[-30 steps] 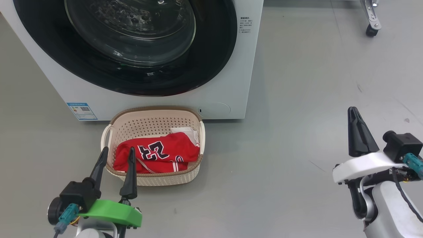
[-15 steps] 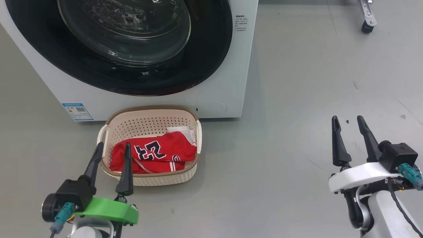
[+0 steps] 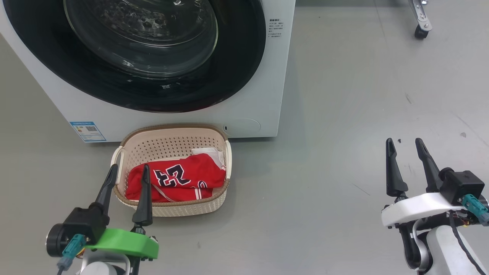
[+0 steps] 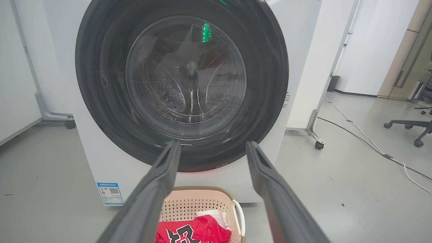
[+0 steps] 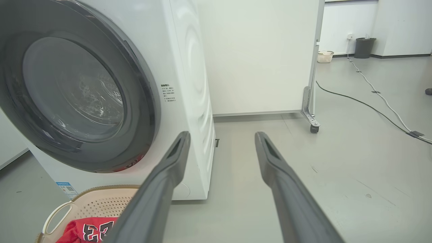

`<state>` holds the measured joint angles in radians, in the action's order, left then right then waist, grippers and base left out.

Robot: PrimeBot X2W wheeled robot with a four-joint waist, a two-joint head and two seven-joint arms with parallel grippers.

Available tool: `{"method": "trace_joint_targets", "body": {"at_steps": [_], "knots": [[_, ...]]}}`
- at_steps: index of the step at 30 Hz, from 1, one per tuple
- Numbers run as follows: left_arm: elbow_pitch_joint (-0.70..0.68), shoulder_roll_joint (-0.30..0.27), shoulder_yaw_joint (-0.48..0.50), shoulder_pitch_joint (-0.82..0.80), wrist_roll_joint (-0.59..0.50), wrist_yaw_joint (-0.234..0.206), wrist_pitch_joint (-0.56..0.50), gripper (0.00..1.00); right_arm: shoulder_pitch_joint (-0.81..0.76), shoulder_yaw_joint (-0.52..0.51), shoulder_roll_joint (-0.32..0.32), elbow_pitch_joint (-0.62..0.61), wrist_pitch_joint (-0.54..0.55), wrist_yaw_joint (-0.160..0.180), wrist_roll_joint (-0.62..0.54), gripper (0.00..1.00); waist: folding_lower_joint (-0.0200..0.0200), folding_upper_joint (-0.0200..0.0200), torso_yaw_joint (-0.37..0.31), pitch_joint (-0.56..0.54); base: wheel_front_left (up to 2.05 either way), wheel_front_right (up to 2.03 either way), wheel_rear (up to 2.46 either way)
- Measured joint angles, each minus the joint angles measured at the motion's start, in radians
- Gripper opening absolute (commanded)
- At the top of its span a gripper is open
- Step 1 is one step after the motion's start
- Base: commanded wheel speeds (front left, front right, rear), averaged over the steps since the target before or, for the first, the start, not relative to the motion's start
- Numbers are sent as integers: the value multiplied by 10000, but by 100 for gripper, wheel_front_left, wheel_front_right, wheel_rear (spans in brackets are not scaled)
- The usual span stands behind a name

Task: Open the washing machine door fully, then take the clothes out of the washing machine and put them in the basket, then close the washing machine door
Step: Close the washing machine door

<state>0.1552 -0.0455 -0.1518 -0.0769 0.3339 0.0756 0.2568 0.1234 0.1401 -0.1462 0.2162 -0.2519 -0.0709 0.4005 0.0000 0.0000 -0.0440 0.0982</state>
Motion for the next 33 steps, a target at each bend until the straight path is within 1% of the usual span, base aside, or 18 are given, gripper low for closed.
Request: {"method": "trace_joint_targets", "body": {"at_steps": [3,13,22,33], "knots": [[13,12,59,6,-2,0,0,100,-102,-25,59,0,0,-69,-121,100,0,0,-1,-30,0,0,0],[21,17,132,26,-21,-2,0,100,-125,-140,136,-6,0,-117,-268,100,0,0,-3,-75,0,0,0],[105,19,-6,260,447,0,0,100,-150,-209,186,-6,0,-205,-380,100,0,0,-14,-114,0,0,0],[98,21,-36,263,458,10,0,100,-216,-259,267,0,0,-249,-472,100,0,0,-26,-202,0,0,0]]}}
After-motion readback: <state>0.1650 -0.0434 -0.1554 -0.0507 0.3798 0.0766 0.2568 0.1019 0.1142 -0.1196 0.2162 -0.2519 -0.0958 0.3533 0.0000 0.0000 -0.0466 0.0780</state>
